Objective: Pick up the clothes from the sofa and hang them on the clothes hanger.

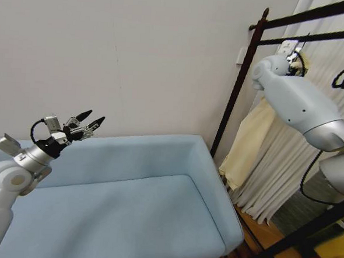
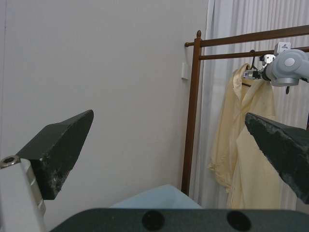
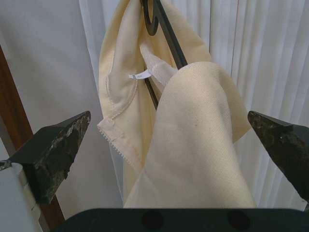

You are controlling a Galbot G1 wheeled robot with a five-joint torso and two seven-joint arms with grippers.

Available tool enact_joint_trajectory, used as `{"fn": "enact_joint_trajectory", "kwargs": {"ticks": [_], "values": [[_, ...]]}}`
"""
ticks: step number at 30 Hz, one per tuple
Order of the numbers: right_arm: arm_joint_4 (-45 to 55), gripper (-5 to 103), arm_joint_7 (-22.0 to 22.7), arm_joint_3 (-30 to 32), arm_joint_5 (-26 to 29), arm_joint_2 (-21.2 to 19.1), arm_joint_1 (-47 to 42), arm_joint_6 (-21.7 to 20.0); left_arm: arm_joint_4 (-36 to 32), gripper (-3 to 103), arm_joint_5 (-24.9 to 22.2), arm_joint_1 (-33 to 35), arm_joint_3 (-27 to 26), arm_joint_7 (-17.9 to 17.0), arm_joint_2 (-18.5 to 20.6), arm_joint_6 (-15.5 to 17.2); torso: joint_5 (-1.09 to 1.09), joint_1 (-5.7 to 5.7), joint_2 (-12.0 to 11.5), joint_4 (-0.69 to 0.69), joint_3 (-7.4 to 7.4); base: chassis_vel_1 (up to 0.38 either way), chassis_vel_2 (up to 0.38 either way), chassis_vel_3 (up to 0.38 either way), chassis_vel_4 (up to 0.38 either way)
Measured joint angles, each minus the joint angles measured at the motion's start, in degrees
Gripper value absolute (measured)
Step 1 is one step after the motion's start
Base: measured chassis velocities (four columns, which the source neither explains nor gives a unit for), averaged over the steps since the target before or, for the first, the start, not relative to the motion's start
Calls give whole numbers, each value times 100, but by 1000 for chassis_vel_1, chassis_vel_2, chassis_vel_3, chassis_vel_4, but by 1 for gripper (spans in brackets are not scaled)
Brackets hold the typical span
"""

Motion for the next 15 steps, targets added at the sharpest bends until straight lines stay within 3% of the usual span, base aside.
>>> {"fn": "enact_joint_trajectory", "kwargs": {"ticks": [15], "values": [[-47,100,-8,-47,36,169,291,-119,-61,100,24,58,-1,43,-98,10,-2,0,0,1,0,0,0,0,0]]}}
